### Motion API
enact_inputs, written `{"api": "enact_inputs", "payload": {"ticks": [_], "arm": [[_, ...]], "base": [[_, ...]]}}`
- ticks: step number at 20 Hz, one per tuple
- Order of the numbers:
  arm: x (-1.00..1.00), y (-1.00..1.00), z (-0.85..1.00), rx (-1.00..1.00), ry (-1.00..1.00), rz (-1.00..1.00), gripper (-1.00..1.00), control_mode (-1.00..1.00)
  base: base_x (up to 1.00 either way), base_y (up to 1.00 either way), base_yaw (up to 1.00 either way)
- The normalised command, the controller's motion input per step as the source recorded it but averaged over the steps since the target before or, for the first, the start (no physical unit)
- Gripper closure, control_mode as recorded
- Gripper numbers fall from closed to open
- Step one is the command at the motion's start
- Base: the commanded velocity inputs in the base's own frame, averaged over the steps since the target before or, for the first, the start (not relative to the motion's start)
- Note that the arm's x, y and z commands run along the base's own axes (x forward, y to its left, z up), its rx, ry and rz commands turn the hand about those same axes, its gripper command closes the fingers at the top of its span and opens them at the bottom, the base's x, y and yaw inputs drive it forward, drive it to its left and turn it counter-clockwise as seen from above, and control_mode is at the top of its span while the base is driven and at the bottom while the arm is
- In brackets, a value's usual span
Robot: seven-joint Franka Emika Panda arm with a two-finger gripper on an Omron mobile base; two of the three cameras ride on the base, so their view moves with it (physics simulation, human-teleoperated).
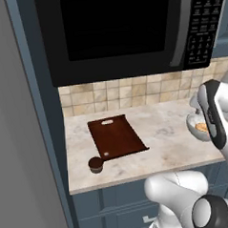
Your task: Place the bowl with donut and the cupcake onto the tray.
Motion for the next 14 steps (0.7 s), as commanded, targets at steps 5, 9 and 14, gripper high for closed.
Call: {"api": "enact_inputs", "payload": {"ticks": [5,9,14], "arm": [[-0.02,-0.26,0.00,0.12,0.04,-0.17,-1.00,-1.00],[-0.03,-0.42,0.00,0.06,0.04,-0.12,-1.00,-1.00],[-0.01,-0.52,0.00,0.07,0.09,-0.15,-1.00,-1.00]], "base": [[0.00,0.00,0.00],[0.00,0.00,0.00],[0.00,0.00,0.00]]}}
